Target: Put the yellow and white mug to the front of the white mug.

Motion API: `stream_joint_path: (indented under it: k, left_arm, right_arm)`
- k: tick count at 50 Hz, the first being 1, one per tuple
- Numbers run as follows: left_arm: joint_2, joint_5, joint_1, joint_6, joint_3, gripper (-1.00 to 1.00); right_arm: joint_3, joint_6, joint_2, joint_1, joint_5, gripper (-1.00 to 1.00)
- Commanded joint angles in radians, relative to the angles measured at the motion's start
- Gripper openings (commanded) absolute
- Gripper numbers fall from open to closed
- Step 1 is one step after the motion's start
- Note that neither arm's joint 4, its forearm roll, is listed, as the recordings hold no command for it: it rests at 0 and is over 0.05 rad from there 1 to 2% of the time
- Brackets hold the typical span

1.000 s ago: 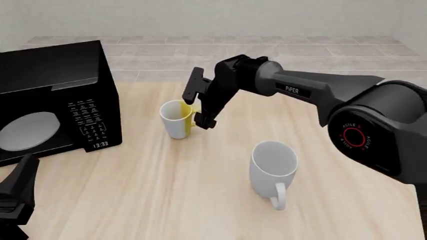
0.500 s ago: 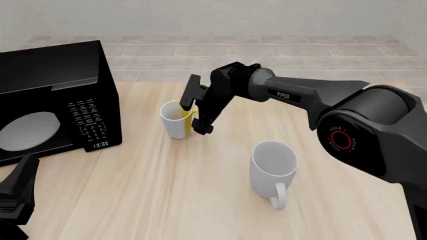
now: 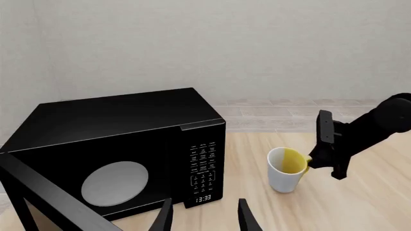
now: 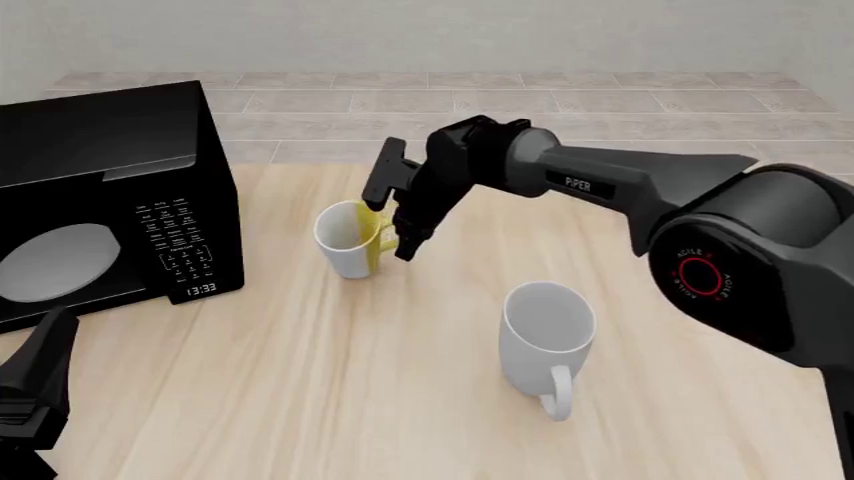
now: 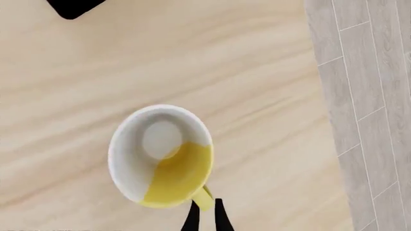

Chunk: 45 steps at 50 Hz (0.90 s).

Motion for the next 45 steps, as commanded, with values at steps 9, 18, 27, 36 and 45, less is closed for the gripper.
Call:
stream_joint_path:
  k: [9,18,27,36,45]
  left_arm:
    - [0.0,0.0,0.0,0.0,0.0,1.0]
    - [0.0,0.0,0.0,0.0,0.0,1.0]
    - [0.0,0.0,0.0,0.0,0.0,1.0]
    - [0.0,0.0,0.0,0.0,0.0,1.0]
    - [0.0,0.0,0.0,0.0,0.0,1.0]
  right_arm:
    - [0.053,-0.016,-0.008,0.02,-0.004,-1.0]
    - [0.079,-0.028,-0.045,0.014,-0.017,-1.0]
    - [0.081,-0.035,-0.077,0.001,-0.014,-1.0]
    - [0.091,-0.032,-0.116,-0.012,-0.016,-1.0]
    - [0.1,-0.023,-0.148,-0.027,-0.014,-1.0]
